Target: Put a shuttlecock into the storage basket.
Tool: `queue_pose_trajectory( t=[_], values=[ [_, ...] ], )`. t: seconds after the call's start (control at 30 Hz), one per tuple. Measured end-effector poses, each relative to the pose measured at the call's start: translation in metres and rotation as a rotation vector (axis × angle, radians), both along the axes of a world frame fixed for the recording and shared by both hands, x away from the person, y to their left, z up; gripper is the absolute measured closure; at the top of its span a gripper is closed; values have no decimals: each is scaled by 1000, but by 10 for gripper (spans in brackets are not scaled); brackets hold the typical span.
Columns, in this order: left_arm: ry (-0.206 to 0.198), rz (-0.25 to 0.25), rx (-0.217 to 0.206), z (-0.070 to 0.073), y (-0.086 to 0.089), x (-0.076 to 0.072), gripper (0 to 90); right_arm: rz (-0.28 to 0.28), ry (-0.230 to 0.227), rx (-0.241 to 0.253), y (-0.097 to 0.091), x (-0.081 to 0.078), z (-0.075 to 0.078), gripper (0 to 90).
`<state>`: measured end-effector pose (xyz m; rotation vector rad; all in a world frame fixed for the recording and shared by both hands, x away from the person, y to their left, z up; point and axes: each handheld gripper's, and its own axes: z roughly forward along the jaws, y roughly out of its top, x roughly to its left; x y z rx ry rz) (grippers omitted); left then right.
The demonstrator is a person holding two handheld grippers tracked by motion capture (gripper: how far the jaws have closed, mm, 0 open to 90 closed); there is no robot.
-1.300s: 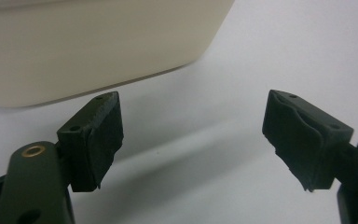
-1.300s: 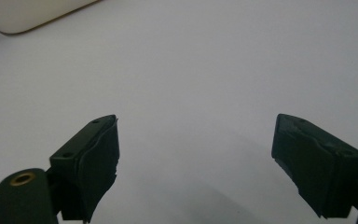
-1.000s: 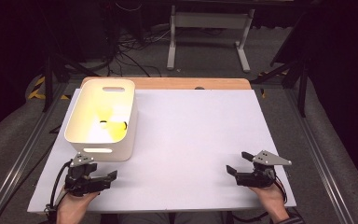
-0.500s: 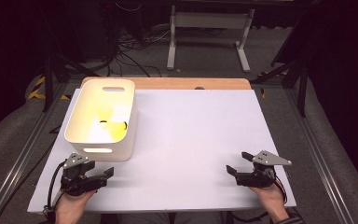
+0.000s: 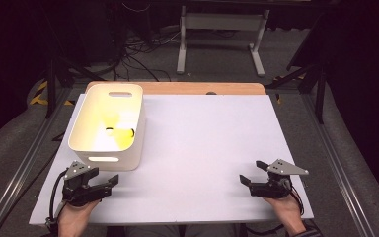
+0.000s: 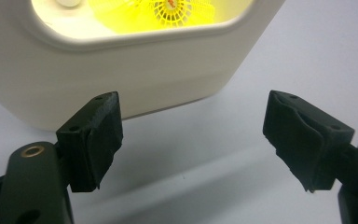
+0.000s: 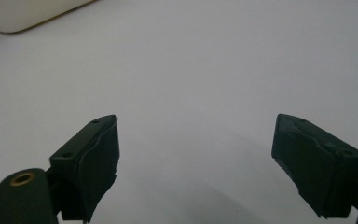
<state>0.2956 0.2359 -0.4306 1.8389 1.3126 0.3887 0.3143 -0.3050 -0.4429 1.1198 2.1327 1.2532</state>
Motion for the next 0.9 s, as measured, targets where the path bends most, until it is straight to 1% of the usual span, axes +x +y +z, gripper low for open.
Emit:
queue_pose_trajectory(
  t=[0.13,0.2,0.23,0.4,0.5,0.6,0.73,0.8,0.9],
  values=[
    [-39,-13,-4,-1,-5,-2,197,1,1,-1,0,0,0,157],
    [-38,-18,2,-1,-5,-2,196,1,-1,-2,0,0,0,157],
    [-41,-16,-2,-2,-5,-2,193,1,0,-2,0,-1,0,157],
    [-70,-3,-19,-1,-1,-3,188,-1,-3,1,0,-1,1,157],
    [-77,-1,-23,-3,-2,-3,172,-3,-9,2,0,-1,1,157],
    [-83,3,-8,-3,-3,-3,157,-5,-13,6,-1,-2,2,157],
    [-81,-9,0,-4,-4,-2,154,-11,-20,11,-1,-2,3,156],
    [-91,-3,-1,-4,-5,-2,149,-14,-25,11,-2,-3,3,154],
    [-100,-8,-17,-4,-4,-2,142,-21,-30,10,-3,-2,3,144]
  ],
)
